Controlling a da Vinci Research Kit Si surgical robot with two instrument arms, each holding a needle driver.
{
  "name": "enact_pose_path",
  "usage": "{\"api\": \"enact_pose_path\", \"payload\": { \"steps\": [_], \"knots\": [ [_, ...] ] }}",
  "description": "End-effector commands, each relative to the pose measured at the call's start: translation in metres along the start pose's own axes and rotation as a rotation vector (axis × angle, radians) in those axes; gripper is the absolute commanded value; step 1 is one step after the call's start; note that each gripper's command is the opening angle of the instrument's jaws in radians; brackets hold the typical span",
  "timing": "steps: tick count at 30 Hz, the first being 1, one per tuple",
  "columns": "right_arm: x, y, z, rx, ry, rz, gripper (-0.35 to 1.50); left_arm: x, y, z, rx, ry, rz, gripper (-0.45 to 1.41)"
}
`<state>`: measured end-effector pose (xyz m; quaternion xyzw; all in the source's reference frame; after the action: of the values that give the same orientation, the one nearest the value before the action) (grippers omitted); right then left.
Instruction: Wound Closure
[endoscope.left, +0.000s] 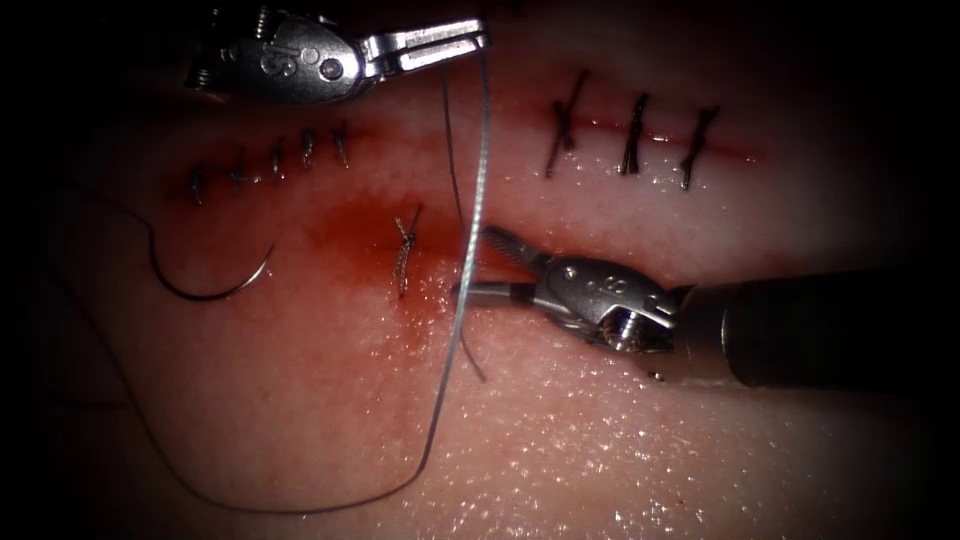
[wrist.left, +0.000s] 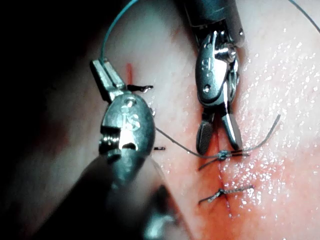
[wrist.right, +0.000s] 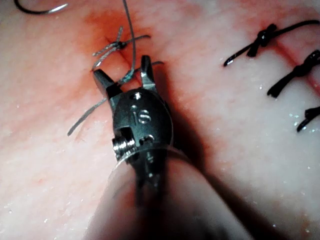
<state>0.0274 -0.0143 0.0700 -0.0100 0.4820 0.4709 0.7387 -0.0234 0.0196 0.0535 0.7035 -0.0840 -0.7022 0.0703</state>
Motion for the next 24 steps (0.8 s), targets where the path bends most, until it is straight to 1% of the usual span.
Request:
{"api": "enact_pose_path", "payload": {
  "steps": [1,5,10,16,24],
  "knots": [
    [-0.0012,0.0001,0.0014,-0.004,-0.001,-0.004,1.37,-0.0004,0.0003,0.0003,-0.009,0.001,-0.001,-0.45],
    [-0.0009,0.0005,0.0023,-0.011,-0.003,-0.008,1.37,-0.0004,0.0004,0.0002,-0.010,0.002,0.000,-0.45],
    [-0.0005,-0.0001,0.0041,-0.025,0.010,-0.028,1.37,-0.0002,0.0006,-0.0001,-0.017,0.014,0.000,-0.45],
    [-0.0003,-0.0012,0.0054,0.040,0.009,-0.052,1.38,-0.0001,0.0006,-0.0002,-0.024,0.024,0.001,-0.45],
    [0.0006,-0.0017,0.0064,0.035,0.024,-0.056,1.38,0.0004,0.0010,0.0000,-0.028,0.027,0.002,-0.45]
  ]
}}
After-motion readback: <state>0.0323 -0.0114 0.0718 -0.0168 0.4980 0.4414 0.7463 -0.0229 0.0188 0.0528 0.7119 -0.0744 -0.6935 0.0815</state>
